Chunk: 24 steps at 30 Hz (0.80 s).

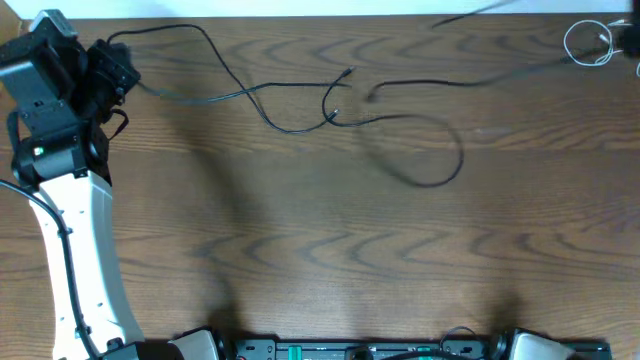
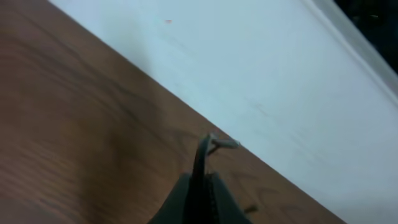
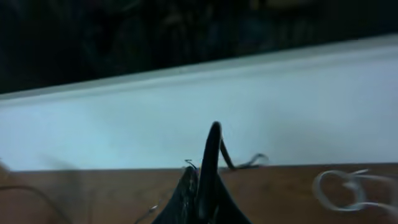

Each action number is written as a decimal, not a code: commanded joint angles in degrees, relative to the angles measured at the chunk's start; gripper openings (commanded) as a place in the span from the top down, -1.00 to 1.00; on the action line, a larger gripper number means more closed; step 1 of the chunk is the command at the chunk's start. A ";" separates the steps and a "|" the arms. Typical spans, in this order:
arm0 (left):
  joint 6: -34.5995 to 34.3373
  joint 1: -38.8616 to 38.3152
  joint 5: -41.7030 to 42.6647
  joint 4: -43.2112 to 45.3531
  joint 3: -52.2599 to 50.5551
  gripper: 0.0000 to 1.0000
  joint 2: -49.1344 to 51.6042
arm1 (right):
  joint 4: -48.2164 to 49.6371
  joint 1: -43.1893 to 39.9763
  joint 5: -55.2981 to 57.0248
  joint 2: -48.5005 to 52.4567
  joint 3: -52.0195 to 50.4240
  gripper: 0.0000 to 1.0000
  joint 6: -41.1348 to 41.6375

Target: Untangle cables

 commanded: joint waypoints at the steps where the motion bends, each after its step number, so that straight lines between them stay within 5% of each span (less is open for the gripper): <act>1: 1.62 0.35 -6.67 -0.57 0.94 0.85 0.00 | -0.96 -3.52 1.01 -1.53 -0.33 0.98 0.17; 11: 1.60 -0.66 -5.79 -2.93 0.92 0.85 0.00 | 0.72 -3.93 2.84 0.98 -0.35 0.98 0.22; 24: 1.60 -12.61 -5.84 -4.83 0.92 0.85 0.00 | 3.78 -6.49 24.00 8.11 -0.35 0.98 0.17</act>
